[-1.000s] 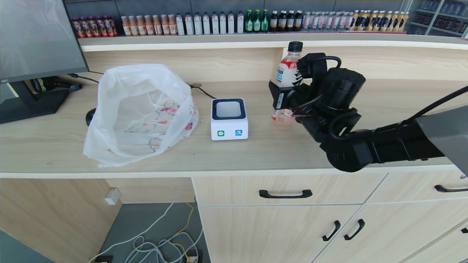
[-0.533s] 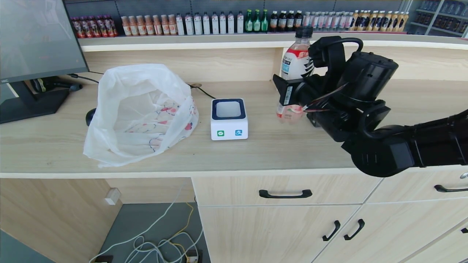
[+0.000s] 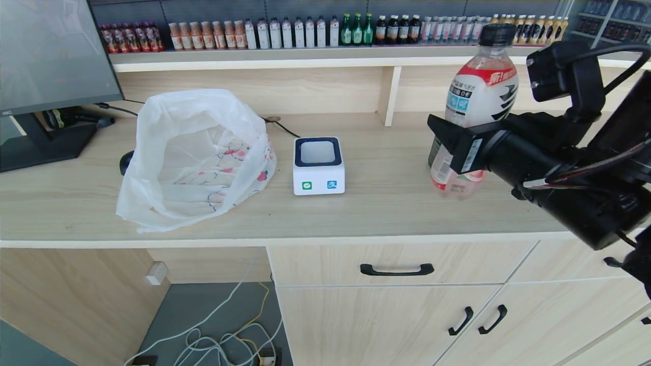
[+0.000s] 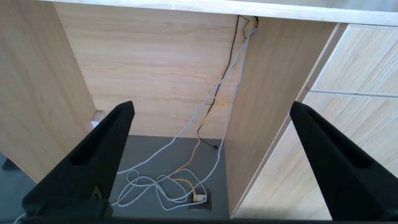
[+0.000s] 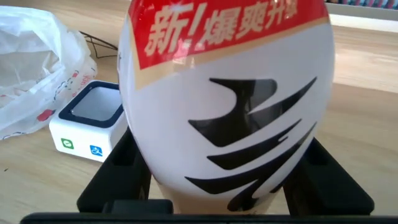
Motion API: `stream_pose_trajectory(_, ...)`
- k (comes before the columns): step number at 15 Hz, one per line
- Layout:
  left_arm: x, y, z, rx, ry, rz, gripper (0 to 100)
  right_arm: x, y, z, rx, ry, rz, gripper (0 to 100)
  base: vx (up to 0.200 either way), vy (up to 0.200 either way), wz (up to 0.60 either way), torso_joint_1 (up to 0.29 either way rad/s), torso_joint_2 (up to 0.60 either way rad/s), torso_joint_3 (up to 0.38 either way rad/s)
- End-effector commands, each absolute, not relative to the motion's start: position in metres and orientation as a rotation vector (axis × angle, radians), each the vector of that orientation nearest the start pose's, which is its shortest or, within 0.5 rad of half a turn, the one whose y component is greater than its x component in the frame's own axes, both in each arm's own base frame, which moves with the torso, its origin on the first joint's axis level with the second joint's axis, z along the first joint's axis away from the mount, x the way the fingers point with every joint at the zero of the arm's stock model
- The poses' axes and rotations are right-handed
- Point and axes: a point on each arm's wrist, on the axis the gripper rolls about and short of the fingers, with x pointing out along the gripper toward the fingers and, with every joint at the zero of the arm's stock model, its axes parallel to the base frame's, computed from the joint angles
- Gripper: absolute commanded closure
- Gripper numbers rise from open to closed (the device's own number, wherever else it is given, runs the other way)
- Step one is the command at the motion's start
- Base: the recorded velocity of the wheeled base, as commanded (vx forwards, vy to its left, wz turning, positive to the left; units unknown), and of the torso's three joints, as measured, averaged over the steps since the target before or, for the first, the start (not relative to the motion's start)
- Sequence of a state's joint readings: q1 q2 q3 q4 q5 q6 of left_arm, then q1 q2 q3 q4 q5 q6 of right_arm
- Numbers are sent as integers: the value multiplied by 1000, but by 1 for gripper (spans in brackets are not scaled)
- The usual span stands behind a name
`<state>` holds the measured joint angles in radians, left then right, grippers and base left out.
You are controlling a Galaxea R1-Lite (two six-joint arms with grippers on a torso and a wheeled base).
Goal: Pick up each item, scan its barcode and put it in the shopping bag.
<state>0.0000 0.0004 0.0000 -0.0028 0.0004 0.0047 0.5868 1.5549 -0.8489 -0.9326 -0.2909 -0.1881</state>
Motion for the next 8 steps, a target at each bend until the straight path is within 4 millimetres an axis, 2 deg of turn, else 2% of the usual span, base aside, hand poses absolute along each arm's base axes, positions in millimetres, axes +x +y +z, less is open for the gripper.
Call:
stream_pose_trajectory(1, -23, 0, 76, 5, -3, 2, 0, 196, 124, 274, -75, -270, 274, 100, 0, 0, 0, 0, 0, 0)
stream_pose_trajectory(4, -23, 0, 76, 3, -3, 2, 0, 175, 110, 265, -79, -257, 284, 100, 0, 0, 0, 0, 0, 0)
stream_pose_trajectory(8, -23, 0, 76, 5, -3, 2, 0, 172, 110, 256, -48, -231, 356, 100, 0, 0, 0, 0, 0, 0)
